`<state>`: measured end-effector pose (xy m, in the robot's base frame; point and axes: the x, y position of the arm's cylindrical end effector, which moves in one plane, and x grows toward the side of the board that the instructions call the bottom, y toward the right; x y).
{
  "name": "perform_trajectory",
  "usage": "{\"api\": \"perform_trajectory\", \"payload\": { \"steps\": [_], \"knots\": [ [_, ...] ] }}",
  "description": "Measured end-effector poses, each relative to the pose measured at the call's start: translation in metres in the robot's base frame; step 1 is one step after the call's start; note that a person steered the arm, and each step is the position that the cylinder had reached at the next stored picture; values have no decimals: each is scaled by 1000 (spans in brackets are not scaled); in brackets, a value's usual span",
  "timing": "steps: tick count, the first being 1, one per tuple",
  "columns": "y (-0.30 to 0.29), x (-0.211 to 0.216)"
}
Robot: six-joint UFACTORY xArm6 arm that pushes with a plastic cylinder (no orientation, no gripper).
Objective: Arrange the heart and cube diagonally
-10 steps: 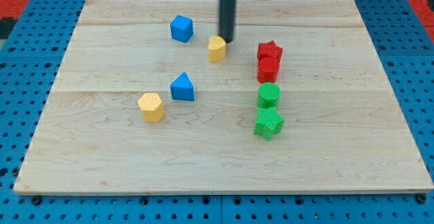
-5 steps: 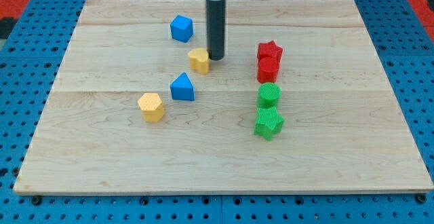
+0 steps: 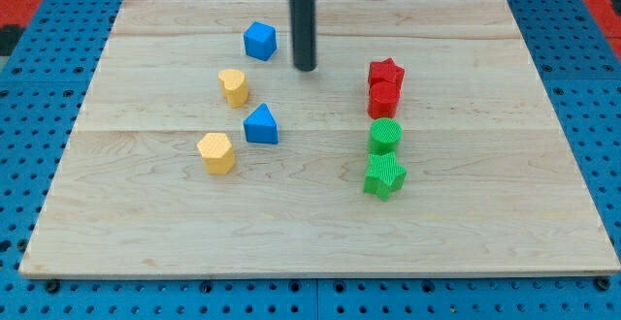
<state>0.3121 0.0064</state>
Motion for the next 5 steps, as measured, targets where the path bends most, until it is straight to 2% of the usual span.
{"api": "perform_trajectory", "payload": {
  "steps": [1, 3, 4, 5],
  "knots": [
    [-18, -32],
    [-100, -37],
    [-101, -67],
    [-165, -67]
  ]
}}
